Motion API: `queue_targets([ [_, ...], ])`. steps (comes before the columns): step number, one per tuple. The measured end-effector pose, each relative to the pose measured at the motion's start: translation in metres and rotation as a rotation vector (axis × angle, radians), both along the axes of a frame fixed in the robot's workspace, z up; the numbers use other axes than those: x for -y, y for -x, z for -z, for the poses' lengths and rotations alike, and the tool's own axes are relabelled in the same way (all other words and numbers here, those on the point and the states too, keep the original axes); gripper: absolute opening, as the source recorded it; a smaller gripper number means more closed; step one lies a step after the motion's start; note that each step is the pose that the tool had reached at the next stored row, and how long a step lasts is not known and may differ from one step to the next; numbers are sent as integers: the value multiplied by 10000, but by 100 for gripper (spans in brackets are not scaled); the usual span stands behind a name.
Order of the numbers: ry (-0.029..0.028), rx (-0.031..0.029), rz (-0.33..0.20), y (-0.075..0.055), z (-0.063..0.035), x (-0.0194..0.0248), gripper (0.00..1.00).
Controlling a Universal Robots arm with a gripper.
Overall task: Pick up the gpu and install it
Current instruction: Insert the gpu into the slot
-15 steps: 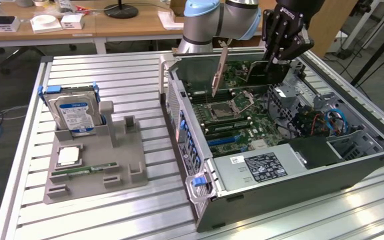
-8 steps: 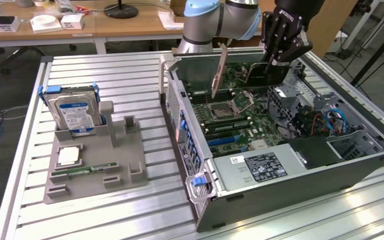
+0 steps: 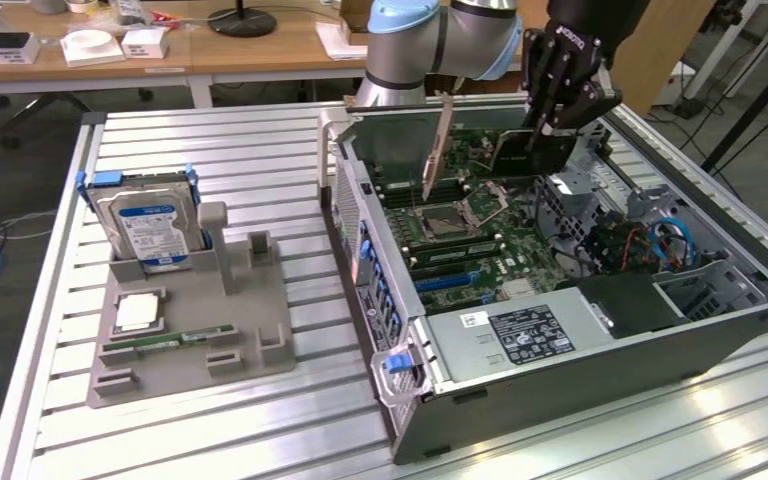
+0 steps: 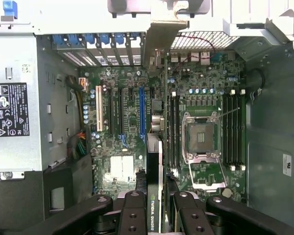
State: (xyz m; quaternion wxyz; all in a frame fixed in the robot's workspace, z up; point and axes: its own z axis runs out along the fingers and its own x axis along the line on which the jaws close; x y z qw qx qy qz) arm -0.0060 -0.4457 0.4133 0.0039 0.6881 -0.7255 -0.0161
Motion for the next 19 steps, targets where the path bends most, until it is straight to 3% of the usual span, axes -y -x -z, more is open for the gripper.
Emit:
queue_targets([
  [19, 1, 0, 0, 0, 58, 0, 26],
])
